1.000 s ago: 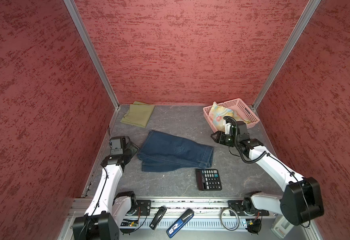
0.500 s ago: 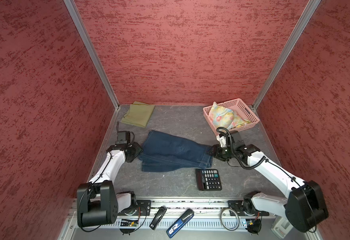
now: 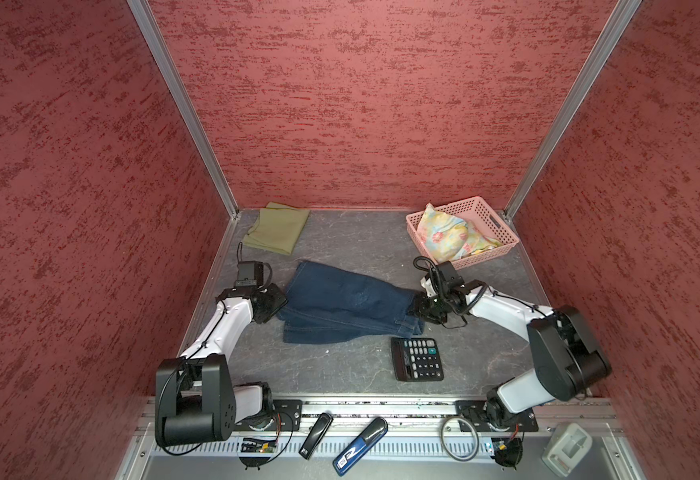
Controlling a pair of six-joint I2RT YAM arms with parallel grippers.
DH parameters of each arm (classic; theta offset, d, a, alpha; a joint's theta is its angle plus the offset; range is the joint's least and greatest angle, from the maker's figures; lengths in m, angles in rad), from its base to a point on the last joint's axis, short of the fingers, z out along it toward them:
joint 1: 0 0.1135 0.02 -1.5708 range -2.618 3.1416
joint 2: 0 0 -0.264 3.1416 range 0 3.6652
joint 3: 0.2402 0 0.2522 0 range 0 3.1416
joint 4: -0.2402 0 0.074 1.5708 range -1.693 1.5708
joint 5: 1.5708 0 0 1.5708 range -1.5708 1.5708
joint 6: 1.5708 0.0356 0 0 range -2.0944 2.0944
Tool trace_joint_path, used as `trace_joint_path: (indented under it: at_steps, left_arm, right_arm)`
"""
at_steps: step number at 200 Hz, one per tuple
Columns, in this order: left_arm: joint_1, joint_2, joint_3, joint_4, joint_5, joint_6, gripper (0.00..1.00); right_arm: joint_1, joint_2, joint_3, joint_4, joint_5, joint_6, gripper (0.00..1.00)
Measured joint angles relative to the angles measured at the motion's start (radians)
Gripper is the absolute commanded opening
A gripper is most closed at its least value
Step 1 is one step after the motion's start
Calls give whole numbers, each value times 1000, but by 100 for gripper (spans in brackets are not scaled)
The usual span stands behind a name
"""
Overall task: Fold and stack skirts
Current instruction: Rotate the skirt at the center of the table.
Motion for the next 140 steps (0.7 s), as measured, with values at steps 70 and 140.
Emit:
trace_joint_path:
  at_steps: [70,140]
  left_arm:
    - [63,-38,0,-27,-58,-27,45]
    - [132,-112,24,-69,-85,-44,68]
  right_arm:
    - [13,349,370,74,-5,-132,41]
    - [47,576,778,172,-4,-227,61]
